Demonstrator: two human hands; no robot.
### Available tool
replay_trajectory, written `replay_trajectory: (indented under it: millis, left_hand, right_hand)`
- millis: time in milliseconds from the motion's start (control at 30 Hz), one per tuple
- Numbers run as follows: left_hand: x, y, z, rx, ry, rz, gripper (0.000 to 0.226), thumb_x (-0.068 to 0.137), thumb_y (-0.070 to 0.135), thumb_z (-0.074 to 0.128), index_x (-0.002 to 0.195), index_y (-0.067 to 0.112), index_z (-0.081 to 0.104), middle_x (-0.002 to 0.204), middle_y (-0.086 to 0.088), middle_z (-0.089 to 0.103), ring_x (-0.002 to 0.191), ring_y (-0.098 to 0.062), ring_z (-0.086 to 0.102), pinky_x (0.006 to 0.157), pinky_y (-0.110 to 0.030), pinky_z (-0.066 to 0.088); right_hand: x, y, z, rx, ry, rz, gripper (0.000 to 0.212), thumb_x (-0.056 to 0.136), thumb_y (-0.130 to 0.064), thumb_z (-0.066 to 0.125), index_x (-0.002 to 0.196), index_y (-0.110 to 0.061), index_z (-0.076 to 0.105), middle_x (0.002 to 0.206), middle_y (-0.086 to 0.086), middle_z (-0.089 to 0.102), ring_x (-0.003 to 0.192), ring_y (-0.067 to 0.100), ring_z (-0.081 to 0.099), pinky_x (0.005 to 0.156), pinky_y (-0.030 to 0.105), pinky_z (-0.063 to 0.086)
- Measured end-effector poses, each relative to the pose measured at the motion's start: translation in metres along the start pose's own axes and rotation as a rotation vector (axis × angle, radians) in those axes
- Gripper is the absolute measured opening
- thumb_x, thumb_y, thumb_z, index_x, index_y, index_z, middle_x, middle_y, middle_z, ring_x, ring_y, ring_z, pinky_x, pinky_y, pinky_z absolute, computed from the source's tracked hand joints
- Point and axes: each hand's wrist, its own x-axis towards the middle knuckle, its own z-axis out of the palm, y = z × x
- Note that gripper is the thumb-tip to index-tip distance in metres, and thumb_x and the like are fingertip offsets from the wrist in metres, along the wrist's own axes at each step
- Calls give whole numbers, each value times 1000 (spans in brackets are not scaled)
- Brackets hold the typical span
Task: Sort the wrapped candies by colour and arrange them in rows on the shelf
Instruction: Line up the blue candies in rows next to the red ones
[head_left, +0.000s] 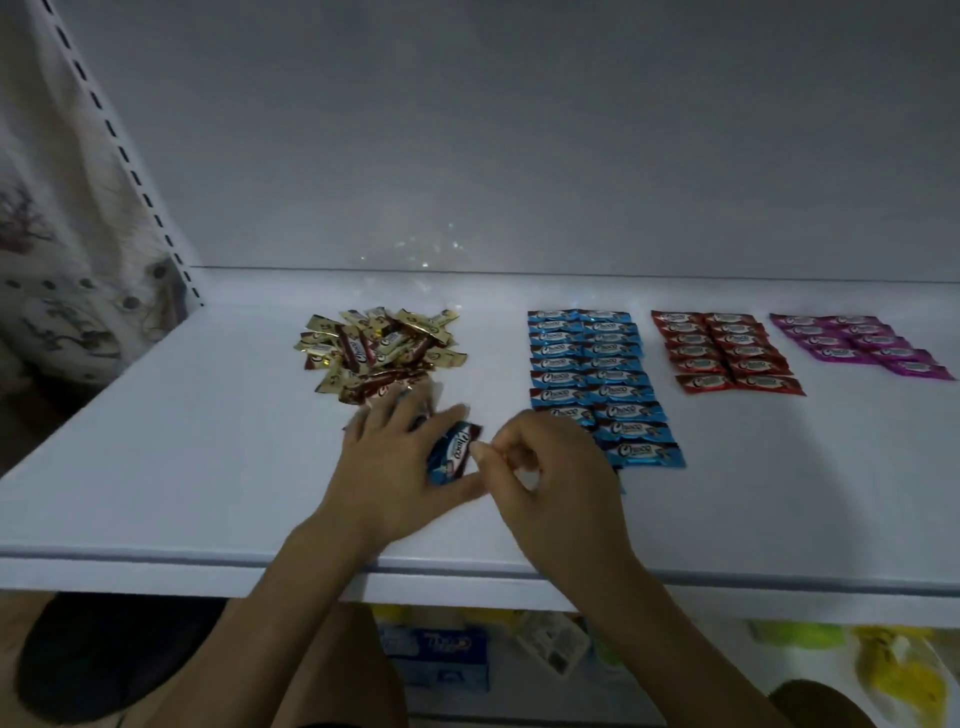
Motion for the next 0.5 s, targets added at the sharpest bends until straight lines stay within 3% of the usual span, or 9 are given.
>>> replay_trajectory:
  millis: [100, 200, 267, 333, 400, 433, 500]
  left_hand:
    - [0, -3, -1, -81, -27, 6, 76, 72, 67, 24, 127, 29, 59, 143, 0, 47, 129, -31, 42, 99, -47, 40]
    - [-4, -7, 2, -120, 68, 104, 53, 76, 47, 35, 109, 22, 68, 113, -3, 63, 97, -31, 57, 80, -42, 45]
    - [-9, -11, 7, -216, 114, 92, 47, 76, 42, 43, 110, 19, 66, 105, -2, 63, 91, -28, 57, 77, -42, 45]
    - [-10, -14, 9, -245, 134, 52, 53, 74, 47, 45, 117, 21, 65, 122, -4, 60, 108, -31, 54, 86, -49, 45]
    - [-10, -14, 7, -189, 71, -24, 68, 71, 60, 37, 127, 28, 60, 151, -7, 36, 138, -39, 30, 107, -58, 31]
    - [-10, -14, 5, -168, 4, -67, 76, 69, 65, 30, 132, 31, 55, 157, -6, 25, 145, -38, 16, 114, -57, 21]
    - [-11, -12, 3, -127, -34, -72, 83, 68, 68, 21, 137, 33, 50, 155, -3, 31, 144, -34, 19, 113, -49, 23]
  right_hand:
    - [13, -12, 28, 23, -50, -13, 16, 90, -34, 51, 85, -20, 56, 86, -5, 54, 83, 13, 49, 68, 25, 41]
    - [24, -19, 49, 137, -198, 194, 20, 96, -27, 50, 113, -18, 57, 113, 0, 53, 105, 14, 50, 89, 30, 45]
    - [26, -23, 56, 223, -259, 287, 28, 99, -27, 43, 124, -18, 52, 120, 1, 52, 112, 15, 50, 97, 34, 44]
    - [23, -24, 59, 241, -248, 279, 31, 101, -27, 38, 128, -19, 50, 122, 1, 55, 111, 14, 52, 97, 34, 45]
    - [20, -22, 58, 237, -244, 276, 34, 101, -27, 35, 133, -20, 46, 124, 0, 57, 111, 12, 54, 95, 27, 45]
    - [19, -20, 57, 232, -243, 277, 35, 102, -26, 35, 135, -19, 44, 126, -1, 56, 112, 10, 53, 94, 22, 44]
    - [18, -18, 56, 233, -239, 278, 34, 101, -24, 37, 134, -19, 45, 127, -3, 56, 111, 7, 53, 93, 17, 41]
